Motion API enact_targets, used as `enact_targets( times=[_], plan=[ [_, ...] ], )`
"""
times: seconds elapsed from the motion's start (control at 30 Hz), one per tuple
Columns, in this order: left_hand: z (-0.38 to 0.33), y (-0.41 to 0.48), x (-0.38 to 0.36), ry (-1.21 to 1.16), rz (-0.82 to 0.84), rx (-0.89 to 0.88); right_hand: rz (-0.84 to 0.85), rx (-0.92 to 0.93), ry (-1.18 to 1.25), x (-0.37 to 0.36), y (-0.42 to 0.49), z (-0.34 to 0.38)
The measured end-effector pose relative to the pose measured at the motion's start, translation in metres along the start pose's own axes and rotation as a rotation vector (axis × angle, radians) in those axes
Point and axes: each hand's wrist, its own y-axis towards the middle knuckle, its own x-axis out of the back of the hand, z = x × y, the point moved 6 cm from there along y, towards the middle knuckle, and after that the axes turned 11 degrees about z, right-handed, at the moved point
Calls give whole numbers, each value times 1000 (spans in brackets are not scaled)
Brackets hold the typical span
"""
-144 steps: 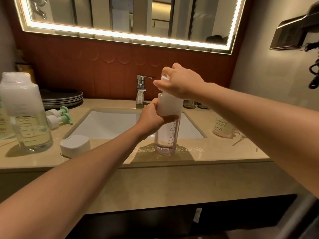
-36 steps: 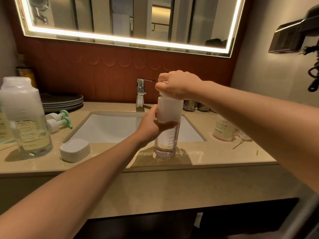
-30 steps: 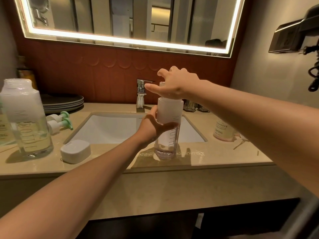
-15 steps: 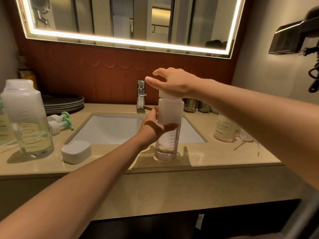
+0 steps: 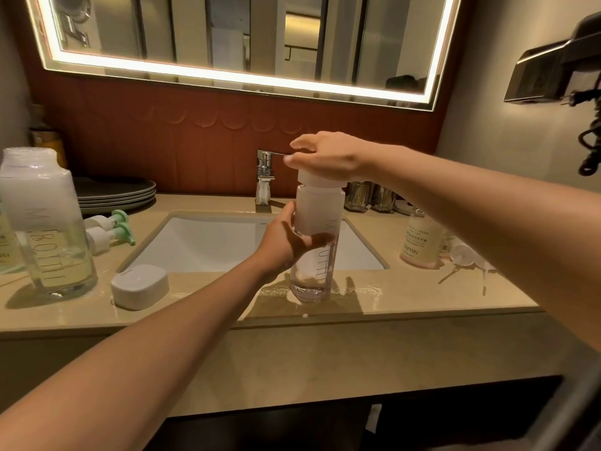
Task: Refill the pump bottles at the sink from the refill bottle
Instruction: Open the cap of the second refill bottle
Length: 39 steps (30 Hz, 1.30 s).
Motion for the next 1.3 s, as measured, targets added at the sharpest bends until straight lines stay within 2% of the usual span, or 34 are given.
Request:
enact_targets(
  times=[0.17, 0.23, 0.37, 0.47, 0.53, 0.6, 0.7, 0.77, 0.9, 0.97, 1.07, 1.2, 1.3],
  plan=[
    [2, 1, -1, -51, -2, 14, -67, -273, -229, 5, -5, -12],
    [2, 1, -1, -55, -1, 17, -51, -246, -248, 1, -3, -12],
    [1, 1, 1, 1, -1, 10, 105, -32, -3, -4, -2, -2],
    [0, 0, 0, -5, 13, -2, 141, 8, 106, 1, -6, 3],
    [0, 0, -1, -2, 5, -4, 51, -43, 36, 8, -8, 3],
    [1, 1, 0, 5, -8, 8, -10, -168, -103, 12, -12, 2],
    [4, 2, 0, -27, -2, 16, 12, -277, -306, 4, -13, -1],
    [4, 2, 0, -39, -8, 16, 11, -232, -287, -1, -9, -2],
    [4, 0, 0, -2, 3, -11, 34, -81, -79, -2, -4, 0],
    [4, 0, -1, -8, 13, -12, -16, -46, -41, 4, -4, 6],
    [3, 0, -2, -18, 5, -7, -107, -123, -75, 12, -5, 6],
    [6, 0, -1, -84, 6, 16, -199, -286, -365, 12, -8, 3],
    [5, 1, -1, -75, -9, 21, -160, -260, -324, 8, -5, 0]
  ],
)
